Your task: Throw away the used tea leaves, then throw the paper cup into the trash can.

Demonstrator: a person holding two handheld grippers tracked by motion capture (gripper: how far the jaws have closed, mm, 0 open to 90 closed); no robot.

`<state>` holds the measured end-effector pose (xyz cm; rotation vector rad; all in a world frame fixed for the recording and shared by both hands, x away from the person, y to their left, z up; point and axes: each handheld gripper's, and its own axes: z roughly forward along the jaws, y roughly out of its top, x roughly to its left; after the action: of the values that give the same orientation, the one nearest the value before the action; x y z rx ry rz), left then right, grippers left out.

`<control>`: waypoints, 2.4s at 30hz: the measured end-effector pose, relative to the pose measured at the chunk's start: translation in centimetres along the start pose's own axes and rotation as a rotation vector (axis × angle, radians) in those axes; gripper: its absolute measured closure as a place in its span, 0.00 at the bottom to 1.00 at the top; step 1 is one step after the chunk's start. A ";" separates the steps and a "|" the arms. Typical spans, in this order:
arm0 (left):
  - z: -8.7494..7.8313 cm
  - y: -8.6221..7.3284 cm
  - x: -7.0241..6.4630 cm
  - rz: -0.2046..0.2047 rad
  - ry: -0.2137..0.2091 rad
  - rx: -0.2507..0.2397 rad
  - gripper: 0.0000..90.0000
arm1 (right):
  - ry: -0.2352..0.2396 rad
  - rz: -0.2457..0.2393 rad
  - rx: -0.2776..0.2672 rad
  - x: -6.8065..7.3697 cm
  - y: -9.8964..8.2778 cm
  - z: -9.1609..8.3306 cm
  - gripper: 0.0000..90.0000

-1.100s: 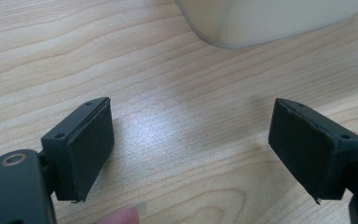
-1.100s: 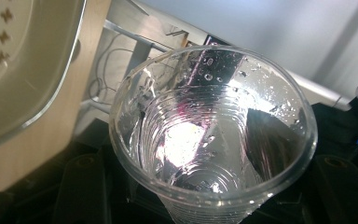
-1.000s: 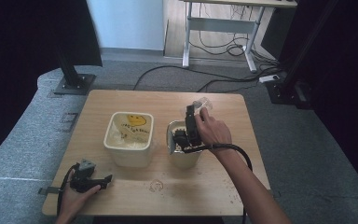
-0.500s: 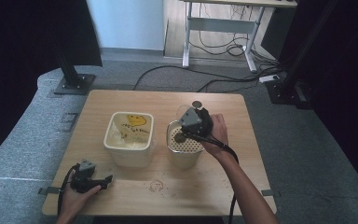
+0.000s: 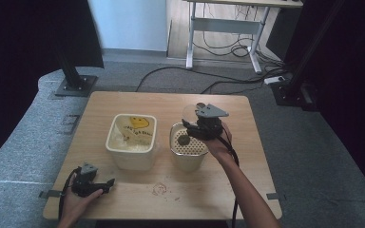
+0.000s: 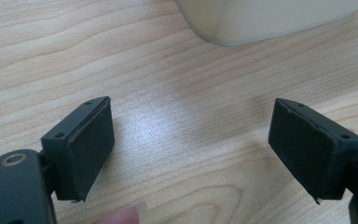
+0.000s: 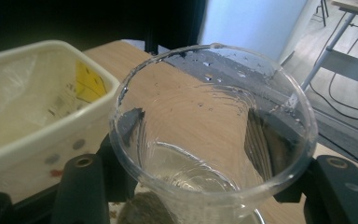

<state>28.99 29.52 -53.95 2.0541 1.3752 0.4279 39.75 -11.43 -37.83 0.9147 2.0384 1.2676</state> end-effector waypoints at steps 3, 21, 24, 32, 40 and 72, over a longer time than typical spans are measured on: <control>0.0 0.0 0.0 -0.002 0.001 -0.001 0.16 | 0.006 0.012 -0.024 0.2 0.3 -0.1 0.43; -0.2 -0.1 0.2 -0.005 -0.004 -0.001 0.16 | 0.237 -0.023 -0.004 9.7 6.8 8.2 0.20; -0.2 -0.2 0.2 -0.009 -0.004 -0.005 0.16 | 0.253 -0.027 0.072 10.7 7.1 10.0 0.14; -0.2 -0.3 0.2 -0.008 -0.001 -0.006 0.16 | 0.231 -0.025 0.018 9.1 7.2 7.0 0.15; -0.3 -0.3 0.3 -0.013 0.002 -0.004 0.16 | 0.140 -0.024 -0.036 4.7 4.4 1.2 0.18; 0.2 0.0 0.0 -0.001 0.024 -0.010 0.16 | -0.076 0.245 -0.013 -1.4 -17.4 -8.6 0.25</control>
<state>29.05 29.47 -54.09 2.0468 1.3854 0.4595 29.78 -22.64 -50.18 1.2177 1.9010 1.3482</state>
